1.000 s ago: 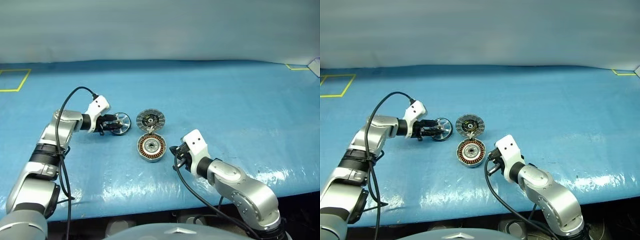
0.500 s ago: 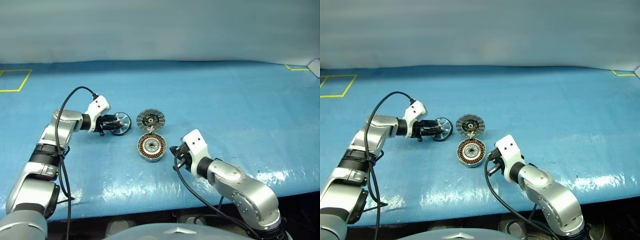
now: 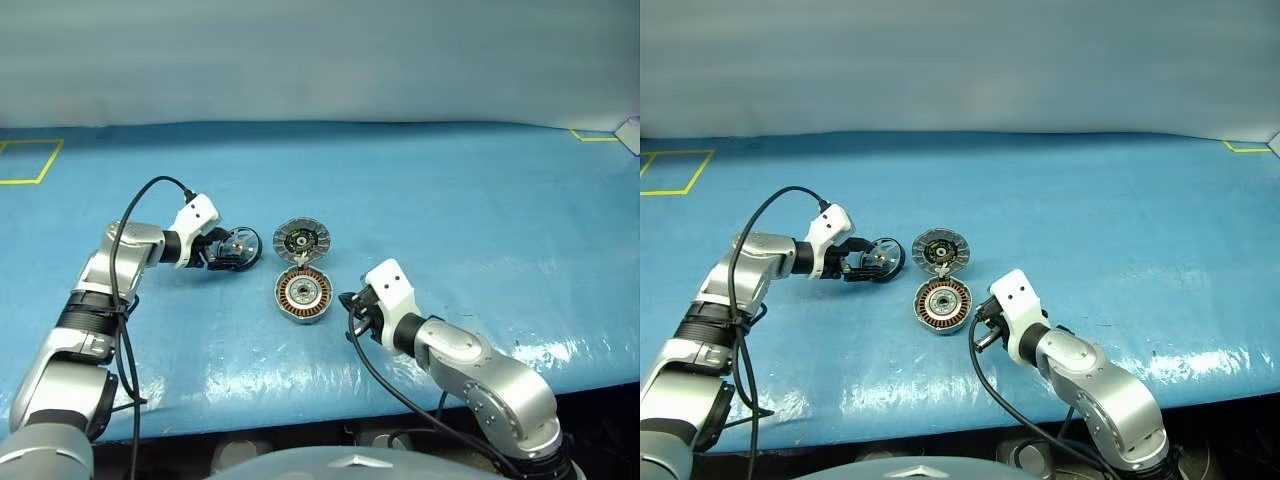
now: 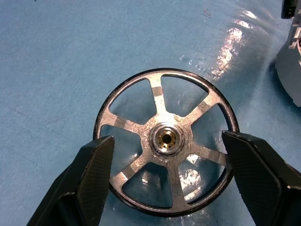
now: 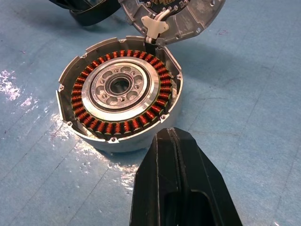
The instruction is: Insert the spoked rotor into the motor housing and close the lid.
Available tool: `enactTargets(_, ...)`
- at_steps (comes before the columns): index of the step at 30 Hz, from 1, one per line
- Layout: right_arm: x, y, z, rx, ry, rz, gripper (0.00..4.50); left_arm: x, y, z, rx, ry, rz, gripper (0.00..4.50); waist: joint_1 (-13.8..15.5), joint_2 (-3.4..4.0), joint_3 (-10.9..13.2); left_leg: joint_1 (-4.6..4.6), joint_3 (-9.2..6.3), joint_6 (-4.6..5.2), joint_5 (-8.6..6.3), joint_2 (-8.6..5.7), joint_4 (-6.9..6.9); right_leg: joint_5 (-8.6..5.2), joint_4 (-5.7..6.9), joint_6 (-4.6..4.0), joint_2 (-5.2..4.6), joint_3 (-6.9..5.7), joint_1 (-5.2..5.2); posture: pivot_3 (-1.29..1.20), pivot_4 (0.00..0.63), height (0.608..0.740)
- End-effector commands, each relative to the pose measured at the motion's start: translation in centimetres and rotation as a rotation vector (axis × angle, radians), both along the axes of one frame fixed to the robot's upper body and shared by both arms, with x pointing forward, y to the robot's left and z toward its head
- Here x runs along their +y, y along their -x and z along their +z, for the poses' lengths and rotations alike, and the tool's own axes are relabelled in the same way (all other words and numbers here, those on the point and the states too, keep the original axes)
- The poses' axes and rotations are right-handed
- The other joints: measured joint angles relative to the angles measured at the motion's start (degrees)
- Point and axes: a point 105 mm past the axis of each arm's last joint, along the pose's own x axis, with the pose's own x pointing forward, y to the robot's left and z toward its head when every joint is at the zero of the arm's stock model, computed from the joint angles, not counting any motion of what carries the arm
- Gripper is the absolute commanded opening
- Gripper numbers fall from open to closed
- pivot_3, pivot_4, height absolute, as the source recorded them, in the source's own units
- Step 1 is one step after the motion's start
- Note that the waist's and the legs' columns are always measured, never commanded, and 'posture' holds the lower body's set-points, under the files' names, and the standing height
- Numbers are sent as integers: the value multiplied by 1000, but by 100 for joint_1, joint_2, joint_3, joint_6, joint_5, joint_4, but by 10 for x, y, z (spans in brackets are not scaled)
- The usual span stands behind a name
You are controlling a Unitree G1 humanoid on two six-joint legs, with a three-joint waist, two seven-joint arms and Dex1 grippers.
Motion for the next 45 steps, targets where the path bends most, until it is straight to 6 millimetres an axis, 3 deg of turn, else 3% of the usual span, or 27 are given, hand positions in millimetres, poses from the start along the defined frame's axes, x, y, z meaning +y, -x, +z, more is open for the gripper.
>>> enactTargets(1,3,-1,6,-29,-7,15,0,2,-3,6,-47,-15,5,3896,0,0,0,0,0,0,0,0,0,0,0,0,0,0,0,0,150,740)
enactTargets(7,4,0,5,-26,-2,22,0,-1,-7,11,-78,-20,0,3896,0,0,0,0,0,0,0,0,0,0,0,1,0,0,0,0,150,740)
enactTargets(10,4,0,5,-25,0,26,0,-1,-7,11,-76,-19,-4,3361,-1,0,0,0,0,0,0,0,0,0,0,0,0,0,-1,0,150,740)
enactTargets(12,5,0,4,-24,2,28,0,-1,-6,11,-76,-20,-7,2698,-1,0,0,-1,0,0,0,0,-1,0,-1,0,0,0,-1,0,150,740)
enactTargets(24,4,1,3,-20,10,33,0,-1,-4,10,-73,-23,-4,2698,-2,0,0,-1,0,0,0,0,-1,0,-1,0,0,0,-1,0,150,740)
enactTargets(44,3,2,1,-12,17,32,0,-5,-3,31,-107,21,-24,2698,-5,-1,1,-1,0,0,0,0,-1,0,-2,0,0,0,-1,0,150,740)
enactTargets(45,4,2,1,-12,16,33,0,-5,-3,30,-102,18,-25,2861,-5,-1,1,-1,0,0,0,0,-1,0,-2,0,0,0,-2,0,150,740)
